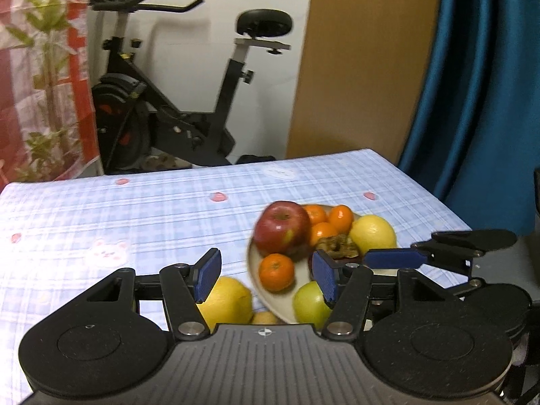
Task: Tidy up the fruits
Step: 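Withdraw the left gripper from the plate toward a green apple on the table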
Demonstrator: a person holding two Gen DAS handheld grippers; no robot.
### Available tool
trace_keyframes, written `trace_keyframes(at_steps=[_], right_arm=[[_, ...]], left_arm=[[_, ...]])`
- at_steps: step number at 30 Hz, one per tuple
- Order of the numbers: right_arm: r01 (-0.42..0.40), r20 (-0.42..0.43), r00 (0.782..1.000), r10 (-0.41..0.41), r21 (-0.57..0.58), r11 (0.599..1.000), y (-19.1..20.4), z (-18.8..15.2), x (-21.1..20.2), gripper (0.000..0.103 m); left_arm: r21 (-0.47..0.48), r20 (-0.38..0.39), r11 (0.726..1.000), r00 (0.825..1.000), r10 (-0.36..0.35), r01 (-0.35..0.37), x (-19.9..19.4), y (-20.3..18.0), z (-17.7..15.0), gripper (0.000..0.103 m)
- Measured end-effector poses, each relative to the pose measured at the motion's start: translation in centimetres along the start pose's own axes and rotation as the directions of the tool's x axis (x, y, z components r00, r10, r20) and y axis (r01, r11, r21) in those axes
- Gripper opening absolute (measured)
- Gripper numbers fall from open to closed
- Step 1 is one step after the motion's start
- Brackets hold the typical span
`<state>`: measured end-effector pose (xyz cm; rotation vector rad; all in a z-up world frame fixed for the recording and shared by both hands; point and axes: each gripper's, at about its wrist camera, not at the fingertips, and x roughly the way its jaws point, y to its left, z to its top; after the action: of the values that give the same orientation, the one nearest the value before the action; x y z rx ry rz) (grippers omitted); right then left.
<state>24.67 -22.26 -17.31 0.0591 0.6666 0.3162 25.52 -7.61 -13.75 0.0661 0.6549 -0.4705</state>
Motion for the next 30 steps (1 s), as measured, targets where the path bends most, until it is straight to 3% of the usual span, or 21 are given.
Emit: trace_keyframes(at_steps=[15, 30], right_arm=[[-0.027, 0.041, 0.999, 0.025, 0.038, 0.999, 3.2, -1.0, -0.8, 0.062], [-0.032, 0.047, 0.998, 0.029, 0.075, 0.997, 3.6, -2.5, -1.5, 0.062]], left_arm=[[-0.023, 0.064, 0.995, 0.993, 0.101, -0.099, -4.2, 2.2, -1.7, 0.062], [-0.087, 0.047, 0.991, 0.993, 0.105, -0.1, -5.2, 3.2, -3.4, 0.062]])
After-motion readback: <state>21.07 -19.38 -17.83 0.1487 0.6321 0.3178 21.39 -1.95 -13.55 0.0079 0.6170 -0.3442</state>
